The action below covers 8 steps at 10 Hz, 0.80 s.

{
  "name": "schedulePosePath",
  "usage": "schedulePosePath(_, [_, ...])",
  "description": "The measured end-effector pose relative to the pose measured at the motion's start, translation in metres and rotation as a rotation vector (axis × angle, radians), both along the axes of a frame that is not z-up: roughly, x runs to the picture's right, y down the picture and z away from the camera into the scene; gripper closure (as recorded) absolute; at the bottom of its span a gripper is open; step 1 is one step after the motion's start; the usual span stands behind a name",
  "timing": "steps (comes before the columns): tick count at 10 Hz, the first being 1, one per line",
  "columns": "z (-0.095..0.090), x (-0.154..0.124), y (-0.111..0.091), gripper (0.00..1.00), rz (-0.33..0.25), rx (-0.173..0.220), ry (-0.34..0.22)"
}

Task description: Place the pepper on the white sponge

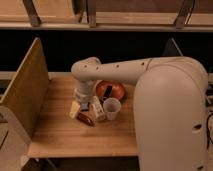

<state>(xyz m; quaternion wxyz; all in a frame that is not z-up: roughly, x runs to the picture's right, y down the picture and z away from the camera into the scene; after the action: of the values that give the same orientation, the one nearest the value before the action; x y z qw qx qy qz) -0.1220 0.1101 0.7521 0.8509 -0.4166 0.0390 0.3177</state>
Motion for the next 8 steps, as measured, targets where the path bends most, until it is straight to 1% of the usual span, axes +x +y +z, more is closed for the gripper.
schedulePosePath(3, [0.000, -0.002, -0.001, 0.20, -0.003, 0.003, -0.002])
schedulePosePath(4, [0.002, -0.003, 0.000, 0.20, -0.021, 0.004, -0.001])
schedulePosePath(5, [0.006, -0.016, 0.004, 0.20, -0.061, 0.001, -0.021])
schedulePosePath(6, [0.009, -0.030, 0.013, 0.20, -0.084, -0.019, -0.052])
schedulePosePath(7, [0.011, -0.042, 0.027, 0.20, -0.094, -0.054, -0.081])
schedulePosePath(8, [0.016, -0.044, 0.037, 0.20, -0.092, -0.086, -0.091])
